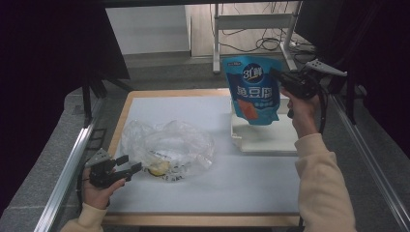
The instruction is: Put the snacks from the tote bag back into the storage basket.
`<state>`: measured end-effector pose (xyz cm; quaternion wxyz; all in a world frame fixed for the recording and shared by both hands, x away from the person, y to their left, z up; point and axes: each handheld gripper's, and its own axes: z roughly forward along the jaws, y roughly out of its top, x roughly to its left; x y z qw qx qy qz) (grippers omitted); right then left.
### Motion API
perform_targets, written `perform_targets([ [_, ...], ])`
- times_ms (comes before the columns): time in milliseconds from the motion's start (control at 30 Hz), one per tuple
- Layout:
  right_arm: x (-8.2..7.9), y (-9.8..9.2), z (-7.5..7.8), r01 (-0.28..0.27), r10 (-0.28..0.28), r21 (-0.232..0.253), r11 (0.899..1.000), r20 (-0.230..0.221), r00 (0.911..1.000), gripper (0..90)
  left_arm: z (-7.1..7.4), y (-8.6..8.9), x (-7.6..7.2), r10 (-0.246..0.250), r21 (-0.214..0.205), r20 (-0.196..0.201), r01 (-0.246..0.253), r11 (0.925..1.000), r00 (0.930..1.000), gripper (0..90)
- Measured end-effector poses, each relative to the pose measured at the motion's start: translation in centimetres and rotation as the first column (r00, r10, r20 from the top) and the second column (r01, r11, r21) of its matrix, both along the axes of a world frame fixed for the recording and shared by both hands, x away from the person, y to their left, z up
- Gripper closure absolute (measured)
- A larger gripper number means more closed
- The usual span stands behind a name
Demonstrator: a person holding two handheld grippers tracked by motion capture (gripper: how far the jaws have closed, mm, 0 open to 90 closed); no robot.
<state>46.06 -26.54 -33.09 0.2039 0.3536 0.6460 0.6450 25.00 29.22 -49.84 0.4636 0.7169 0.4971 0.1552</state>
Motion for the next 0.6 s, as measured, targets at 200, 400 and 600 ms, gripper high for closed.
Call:
perform_targets([
  [200,0.8,0.2,-1.5,0.001,-0.001,0.005,1.000,-0.028,0.9996,89.1,-0.1,0.0,0.0,-0.003,0.003,-0.002,0.003,1.0000,1.0000,30.8],
  [400,1.4,0.6,-2.5,-0.003,0.003,-0.002,1.000,-0.047,0.9989,89.1,0.0,0.0,0.0,0.000,0.001,-0.001,0.000,1.0000,1.0000,30.8],
  [600,2.0,0.5,-3.0,-0.005,0.005,0.001,1.000,-0.061,0.9981,89.1,0.0,-0.1,0.0,-0.005,0.002,0.000,0.005,1.0000,1.0000,31.1],
])
